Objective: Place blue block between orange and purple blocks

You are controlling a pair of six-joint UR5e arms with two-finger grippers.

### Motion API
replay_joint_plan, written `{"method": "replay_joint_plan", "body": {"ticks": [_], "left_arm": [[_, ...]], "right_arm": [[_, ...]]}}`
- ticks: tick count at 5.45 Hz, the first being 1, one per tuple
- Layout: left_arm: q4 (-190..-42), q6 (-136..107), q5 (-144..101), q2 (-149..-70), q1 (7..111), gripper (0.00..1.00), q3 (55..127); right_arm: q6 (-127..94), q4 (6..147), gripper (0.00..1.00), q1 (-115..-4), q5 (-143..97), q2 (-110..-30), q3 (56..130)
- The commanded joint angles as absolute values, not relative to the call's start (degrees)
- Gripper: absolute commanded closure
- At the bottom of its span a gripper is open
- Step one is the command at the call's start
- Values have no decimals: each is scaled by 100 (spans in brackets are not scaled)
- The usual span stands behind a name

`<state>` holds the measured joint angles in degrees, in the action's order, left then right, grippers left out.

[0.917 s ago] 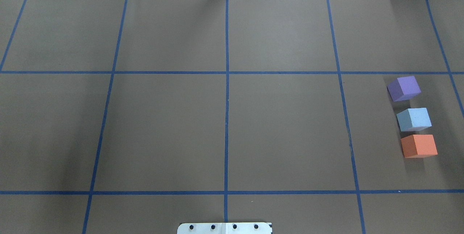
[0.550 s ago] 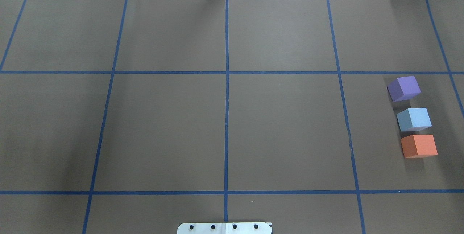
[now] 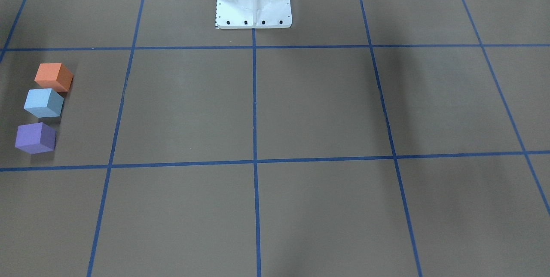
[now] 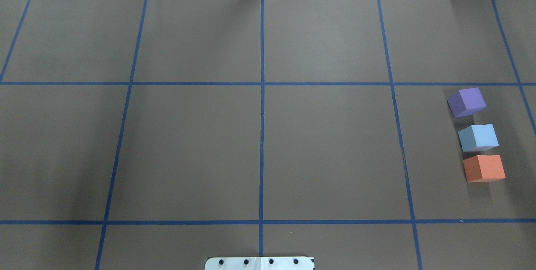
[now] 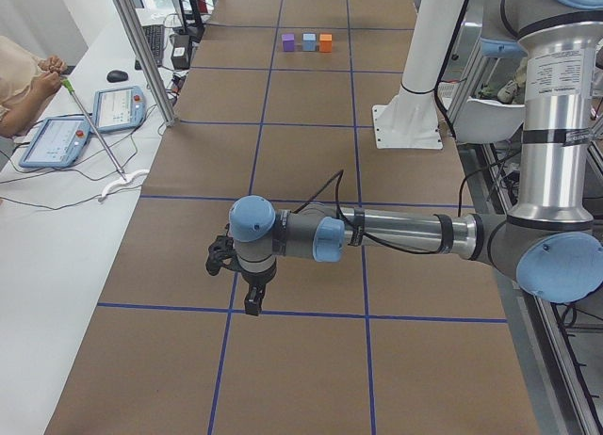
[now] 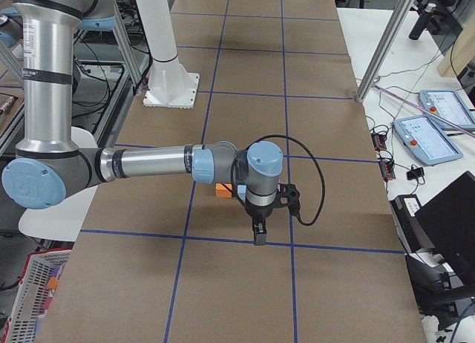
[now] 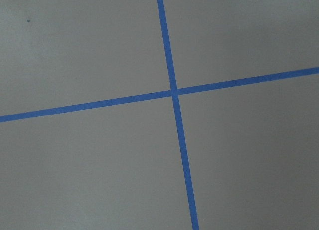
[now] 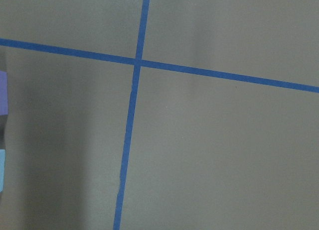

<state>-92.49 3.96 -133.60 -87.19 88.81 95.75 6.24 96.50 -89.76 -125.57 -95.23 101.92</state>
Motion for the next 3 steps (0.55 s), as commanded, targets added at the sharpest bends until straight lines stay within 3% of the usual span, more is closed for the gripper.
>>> {"method": "replay_joint_plan", "body": {"ticks": [1,3], "left_arm": [[-9246,396,-13359,-8675,8868,0,9554],[-9246,404,-13359,-8622,8868,0,9571]], "right_arm": [[633,9650,0,-8982,-12551,-9545,10195],[633,9650,0,-8974,-12568,-9624,10213]]}}
